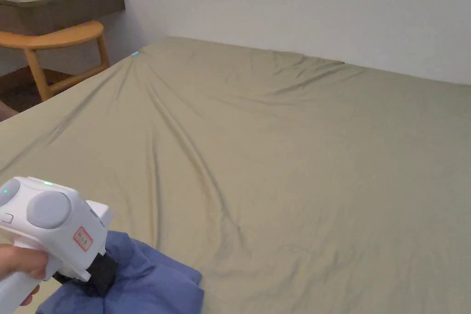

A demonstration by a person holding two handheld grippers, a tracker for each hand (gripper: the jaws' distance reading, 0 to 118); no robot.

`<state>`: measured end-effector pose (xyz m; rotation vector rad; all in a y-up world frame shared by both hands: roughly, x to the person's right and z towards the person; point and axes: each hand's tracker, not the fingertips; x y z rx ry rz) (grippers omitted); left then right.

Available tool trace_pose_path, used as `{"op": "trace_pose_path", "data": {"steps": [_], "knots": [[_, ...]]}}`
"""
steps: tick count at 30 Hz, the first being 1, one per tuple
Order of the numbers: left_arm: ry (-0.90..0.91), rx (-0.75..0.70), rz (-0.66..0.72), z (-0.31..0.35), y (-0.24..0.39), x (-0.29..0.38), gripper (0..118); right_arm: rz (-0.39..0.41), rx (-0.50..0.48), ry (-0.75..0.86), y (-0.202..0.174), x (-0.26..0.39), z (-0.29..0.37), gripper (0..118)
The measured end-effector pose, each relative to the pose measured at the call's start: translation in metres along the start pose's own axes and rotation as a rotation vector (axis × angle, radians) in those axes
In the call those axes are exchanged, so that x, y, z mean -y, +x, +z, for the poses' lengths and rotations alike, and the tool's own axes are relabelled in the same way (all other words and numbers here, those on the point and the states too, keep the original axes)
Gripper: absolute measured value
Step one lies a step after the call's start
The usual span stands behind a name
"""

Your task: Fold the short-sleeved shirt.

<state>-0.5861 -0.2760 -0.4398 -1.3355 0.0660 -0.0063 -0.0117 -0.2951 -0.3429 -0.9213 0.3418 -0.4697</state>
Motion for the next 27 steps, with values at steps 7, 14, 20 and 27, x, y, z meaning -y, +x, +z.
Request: {"op": "trace_pose_path", "data": {"steps": [7,14,20,27], "knots": [[-0.049,-0.256,0.038,-0.017,-0.074,-0.016,24,0.058,0.032,-0.039,-0.027,-0.008,-0.021,1],[-0.058,-0.434,0.001,-0.049,-0.104,-0.029,49,0.078,-0.012,-0.057,-0.046,-0.017,-0.034,1],[0.031,-0.792,-0.090,-0.033,-0.112,-0.018,33,0.122,0.017,-0.067,-0.046,-0.018,-0.036,1],[0.475,-0.343,0.209,0.077,-0.068,0.015,0,0.176,0.062,0.067,-0.036,-0.026,-0.002,1]]}}
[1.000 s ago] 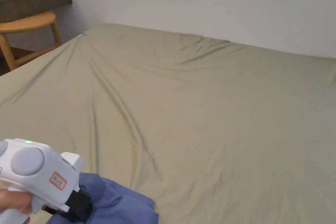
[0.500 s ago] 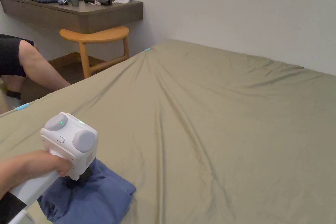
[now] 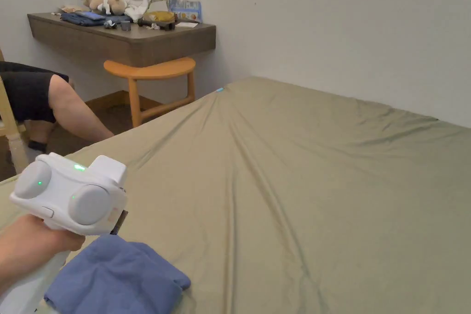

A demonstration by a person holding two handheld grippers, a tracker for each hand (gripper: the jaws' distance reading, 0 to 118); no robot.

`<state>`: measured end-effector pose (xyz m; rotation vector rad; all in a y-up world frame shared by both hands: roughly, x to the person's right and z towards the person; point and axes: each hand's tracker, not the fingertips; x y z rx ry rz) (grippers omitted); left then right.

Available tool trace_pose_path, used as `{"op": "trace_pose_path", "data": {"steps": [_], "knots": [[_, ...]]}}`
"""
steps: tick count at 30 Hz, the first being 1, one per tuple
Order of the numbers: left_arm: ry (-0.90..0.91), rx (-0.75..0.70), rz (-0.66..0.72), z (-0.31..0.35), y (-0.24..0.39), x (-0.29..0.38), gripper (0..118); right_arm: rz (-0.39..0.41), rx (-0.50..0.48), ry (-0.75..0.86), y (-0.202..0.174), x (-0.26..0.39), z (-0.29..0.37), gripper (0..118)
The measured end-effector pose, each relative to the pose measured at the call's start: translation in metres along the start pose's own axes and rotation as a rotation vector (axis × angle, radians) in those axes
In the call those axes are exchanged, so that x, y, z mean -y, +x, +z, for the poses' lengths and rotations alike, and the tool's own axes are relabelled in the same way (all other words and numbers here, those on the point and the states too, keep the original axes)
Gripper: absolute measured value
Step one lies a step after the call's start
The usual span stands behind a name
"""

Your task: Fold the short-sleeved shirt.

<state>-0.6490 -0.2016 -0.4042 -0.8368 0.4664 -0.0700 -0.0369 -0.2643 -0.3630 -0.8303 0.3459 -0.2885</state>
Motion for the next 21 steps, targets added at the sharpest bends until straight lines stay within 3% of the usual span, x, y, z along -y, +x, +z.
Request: {"op": "trace_pose_path", "data": {"steps": [5,8,10,13,15,17,21], "knots": [[0.375,0.177,0.024,0.102,0.081,0.012,0,0.131,0.181,0.205,0.008,-0.017,0.051,1],[0.457,0.419,0.106,0.150,0.136,0.023,0,0.287,0.334,0.371,0.006,-0.020,0.090,1],[0.551,0.455,0.079,0.175,0.170,0.032,0,0.339,0.439,0.472,0.007,-0.022,0.113,1],[0.702,0.409,0.066,0.210,0.214,0.045,0,0.338,0.555,0.563,0.006,-0.027,0.142,1],[0.755,0.380,0.086,0.227,0.236,0.051,1,0.396,0.630,0.631,0.008,-0.027,0.153,1],[0.792,0.380,0.085,0.234,0.255,0.058,3,0.377,0.622,0.662,0.013,-0.026,0.162,1],[0.767,0.421,0.066,0.242,0.277,0.072,3,0.261,0.516,0.723,0.030,-0.018,0.173,1]]}}
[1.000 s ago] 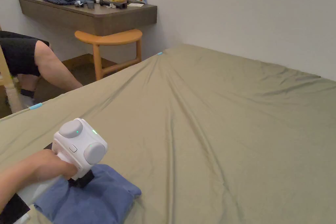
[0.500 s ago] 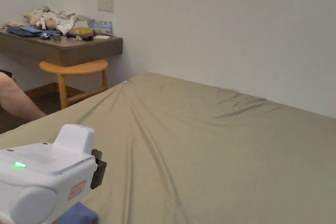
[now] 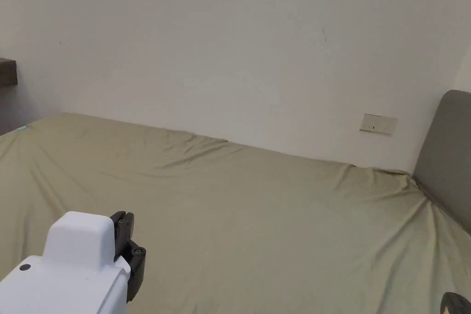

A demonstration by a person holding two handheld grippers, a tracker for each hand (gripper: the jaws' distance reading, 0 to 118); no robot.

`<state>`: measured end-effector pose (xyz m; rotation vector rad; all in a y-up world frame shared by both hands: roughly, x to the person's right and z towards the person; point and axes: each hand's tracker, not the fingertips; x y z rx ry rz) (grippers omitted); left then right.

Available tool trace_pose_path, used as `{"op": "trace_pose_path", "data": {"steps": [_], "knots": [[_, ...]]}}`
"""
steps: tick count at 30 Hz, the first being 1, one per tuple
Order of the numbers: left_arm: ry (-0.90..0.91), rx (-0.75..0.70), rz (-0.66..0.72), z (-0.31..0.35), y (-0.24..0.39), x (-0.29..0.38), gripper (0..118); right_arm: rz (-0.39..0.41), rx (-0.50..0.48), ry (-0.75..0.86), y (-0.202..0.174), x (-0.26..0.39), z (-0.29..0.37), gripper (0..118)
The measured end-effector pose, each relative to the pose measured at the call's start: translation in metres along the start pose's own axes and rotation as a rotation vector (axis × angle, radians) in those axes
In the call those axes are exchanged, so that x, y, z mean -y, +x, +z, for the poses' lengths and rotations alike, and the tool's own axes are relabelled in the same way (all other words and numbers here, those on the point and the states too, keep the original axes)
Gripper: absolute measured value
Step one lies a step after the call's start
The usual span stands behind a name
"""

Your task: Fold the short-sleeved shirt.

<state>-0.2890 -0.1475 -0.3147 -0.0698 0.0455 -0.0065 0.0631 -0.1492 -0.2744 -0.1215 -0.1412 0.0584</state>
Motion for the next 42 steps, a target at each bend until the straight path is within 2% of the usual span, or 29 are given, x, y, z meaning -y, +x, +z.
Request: {"op": "trace_pose_path", "data": {"steps": [4,8,9,11,13,14,15,17,18,25,31,34,36,39,42], "knots": [[-0.044,0.002,-0.028,0.004,0.013,0.010,3,0.025,0.059,0.018,0.002,0.013,0.005,2],[-0.076,0.005,-0.026,0.000,0.017,0.012,3,-0.024,0.009,0.015,0.007,0.019,0.003,3],[-0.078,0.007,-0.018,0.001,0.016,0.011,3,-0.035,-0.002,0.012,0.008,0.019,0.002,10],[-0.071,0.022,-0.009,0.001,0.017,0.011,9,-0.035,-0.015,0.008,0.009,0.020,-0.001,35],[-0.062,0.034,-0.017,0.003,0.018,0.010,18,-0.026,-0.041,-0.001,0.008,0.020,-0.004,80],[-0.056,0.033,-0.024,0.004,0.021,0.011,28,-0.032,-0.048,-0.021,0.007,0.021,-0.007,102],[-0.050,0.031,-0.030,0.004,0.022,0.011,58,-0.041,-0.062,-0.038,0.007,0.022,-0.010,118],[-0.059,0.059,-0.025,0.003,0.022,0.010,113,-0.056,-0.071,-0.046,0.005,0.024,-0.012,118],[-0.074,0.077,-0.014,0.002,0.022,0.011,117,-0.072,-0.087,-0.022,0.004,0.027,-0.009,118],[-0.042,0.098,0.008,0.006,0.019,0.013,118,-0.028,-0.066,0.009,0.004,0.022,-0.009,118],[-0.058,0.064,-0.046,0.008,0.028,0.012,118,-0.024,-0.075,0.030,0.002,0.018,-0.007,118],[-0.138,0.180,0.099,0.011,0.019,0.008,118,-0.012,-0.073,0.027,-0.001,0.018,-0.008,118],[-0.183,0.159,0.158,0.012,0.017,0.003,118,-0.004,-0.072,0.023,-0.002,0.019,-0.009,118],[-0.125,0.052,0.101,0.016,0.021,0.000,118,0.004,-0.074,0.014,-0.003,0.020,-0.010,118],[-0.116,0.062,0.060,0.018,0.022,-0.004,118,0.004,-0.076,0.011,-0.003,0.021,-0.011,118]]}}
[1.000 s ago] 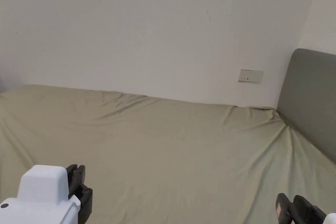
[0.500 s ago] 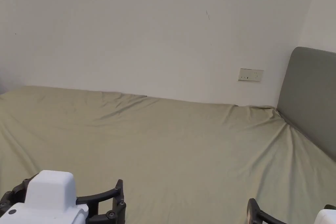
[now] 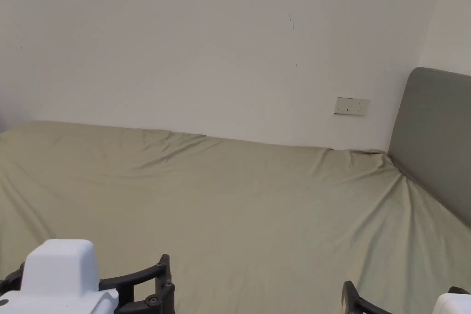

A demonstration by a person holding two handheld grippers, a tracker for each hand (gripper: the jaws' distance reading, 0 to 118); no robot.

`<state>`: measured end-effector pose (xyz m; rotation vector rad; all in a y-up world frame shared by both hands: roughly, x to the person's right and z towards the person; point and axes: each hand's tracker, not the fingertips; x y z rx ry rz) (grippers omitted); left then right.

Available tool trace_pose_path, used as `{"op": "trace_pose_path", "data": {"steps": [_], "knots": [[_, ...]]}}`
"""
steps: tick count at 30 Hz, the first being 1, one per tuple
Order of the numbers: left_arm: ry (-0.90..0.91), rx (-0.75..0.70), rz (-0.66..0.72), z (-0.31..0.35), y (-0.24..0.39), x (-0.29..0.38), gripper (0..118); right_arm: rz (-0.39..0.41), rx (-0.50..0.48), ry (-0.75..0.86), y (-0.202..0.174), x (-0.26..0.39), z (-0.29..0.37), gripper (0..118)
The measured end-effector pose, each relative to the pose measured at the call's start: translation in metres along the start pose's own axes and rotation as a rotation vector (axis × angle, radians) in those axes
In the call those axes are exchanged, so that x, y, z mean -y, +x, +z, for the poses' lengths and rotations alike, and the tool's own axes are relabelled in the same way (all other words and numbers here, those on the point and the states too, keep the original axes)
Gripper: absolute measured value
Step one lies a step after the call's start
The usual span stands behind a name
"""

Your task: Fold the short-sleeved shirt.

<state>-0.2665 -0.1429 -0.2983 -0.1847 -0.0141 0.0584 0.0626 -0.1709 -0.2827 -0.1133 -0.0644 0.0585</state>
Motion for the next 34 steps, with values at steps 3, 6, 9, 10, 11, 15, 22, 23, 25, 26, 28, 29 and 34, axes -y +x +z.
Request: {"op": "trace_pose_path", "data": {"steps": [3,6,9,10,11,15,22,23,25,26,28,29,34], "knots": [[0.005,0.017,-0.028,0.002,0.000,-0.002,118,0.001,0.001,-0.003,0.000,0.000,0.000,118],[0.001,0.012,-0.079,0.001,0.004,-0.001,118,0.005,0.002,-0.001,0.000,0.001,0.000,118],[-0.010,0.013,-0.114,-0.004,0.007,0.002,118,0.008,0.001,-0.009,-0.001,0.002,0.000,118],[-0.016,0.015,-0.118,-0.005,0.008,0.003,118,0.008,0.000,-0.012,0.000,0.003,0.000,118],[-0.027,0.021,-0.117,-0.007,0.007,0.002,118,0.006,0.000,-0.013,0.000,0.003,0.000,118],[-0.057,0.067,-0.062,-0.011,0.004,0.003,118,0.002,0.000,-0.017,0.002,0.004,0.001,118],[-0.039,0.050,-0.089,-0.008,0.007,0.003,118,0.002,0.006,-0.010,0.004,0.002,0.001,118],[-0.039,0.051,-0.096,-0.008,0.007,0.003,118,0.001,0.005,-0.009,0.004,0.002,0.001,118],[-0.040,0.046,-0.107,-0.008,0.007,0.003,118,0.001,0.002,-0.007,0.003,0.001,0.001,118],[-0.041,0.043,-0.111,-0.008,0.008,0.004,118,0.002,0.001,-0.006,0.002,0.001,0.001,118],[-0.047,0.040,-0.115,-0.009,0.008,0.005,118,0.005,-0.002,-0.006,0.001,0.001,0.001,118],[-0.051,0.038,-0.115,-0.009,0.008,0.005,118,0.006,-0.004,-0.006,0.001,0.001,0.001,118],[-0.061,0.028,-0.110,-0.011,0.007,0.007,118,0.009,-0.005,-0.014,0.000,0.001,0.000,118]]}}
